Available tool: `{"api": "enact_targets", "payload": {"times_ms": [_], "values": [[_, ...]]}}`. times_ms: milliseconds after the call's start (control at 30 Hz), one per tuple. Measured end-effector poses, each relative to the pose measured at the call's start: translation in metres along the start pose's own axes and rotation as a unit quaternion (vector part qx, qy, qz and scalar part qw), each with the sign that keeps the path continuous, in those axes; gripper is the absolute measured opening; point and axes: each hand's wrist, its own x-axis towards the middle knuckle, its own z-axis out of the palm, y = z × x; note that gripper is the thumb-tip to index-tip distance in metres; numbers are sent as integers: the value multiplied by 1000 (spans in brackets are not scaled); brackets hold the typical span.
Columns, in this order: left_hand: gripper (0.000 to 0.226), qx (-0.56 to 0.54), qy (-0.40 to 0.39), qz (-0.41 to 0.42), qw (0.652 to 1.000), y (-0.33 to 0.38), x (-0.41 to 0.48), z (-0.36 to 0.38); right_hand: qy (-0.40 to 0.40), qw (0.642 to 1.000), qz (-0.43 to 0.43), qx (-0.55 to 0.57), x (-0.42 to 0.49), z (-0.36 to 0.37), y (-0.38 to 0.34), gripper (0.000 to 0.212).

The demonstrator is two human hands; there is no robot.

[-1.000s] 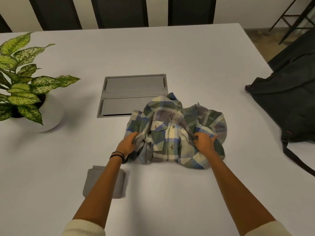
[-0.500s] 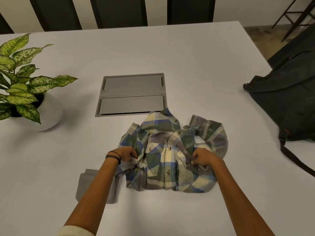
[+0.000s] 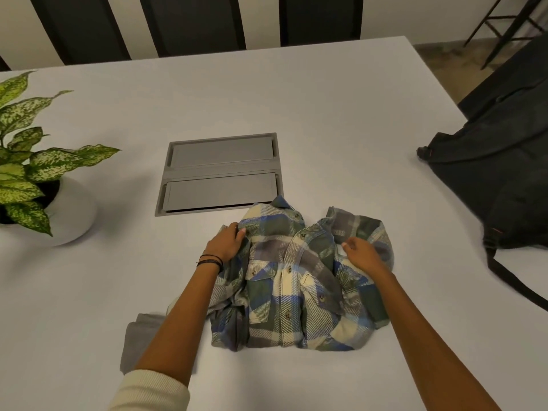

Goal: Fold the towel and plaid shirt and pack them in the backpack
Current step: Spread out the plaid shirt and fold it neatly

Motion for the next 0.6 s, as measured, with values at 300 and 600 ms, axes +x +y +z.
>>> {"api": "enact_targets", "payload": {"times_ms": [300,600], "values": [[18,-283,-90,-42,954,11,21,-2,-65,996,38,39,19,5,-9,22],[15,-364,-125,-10,923,24,-13,-9,49,987,17,151,-13,0,-1,23]]}}
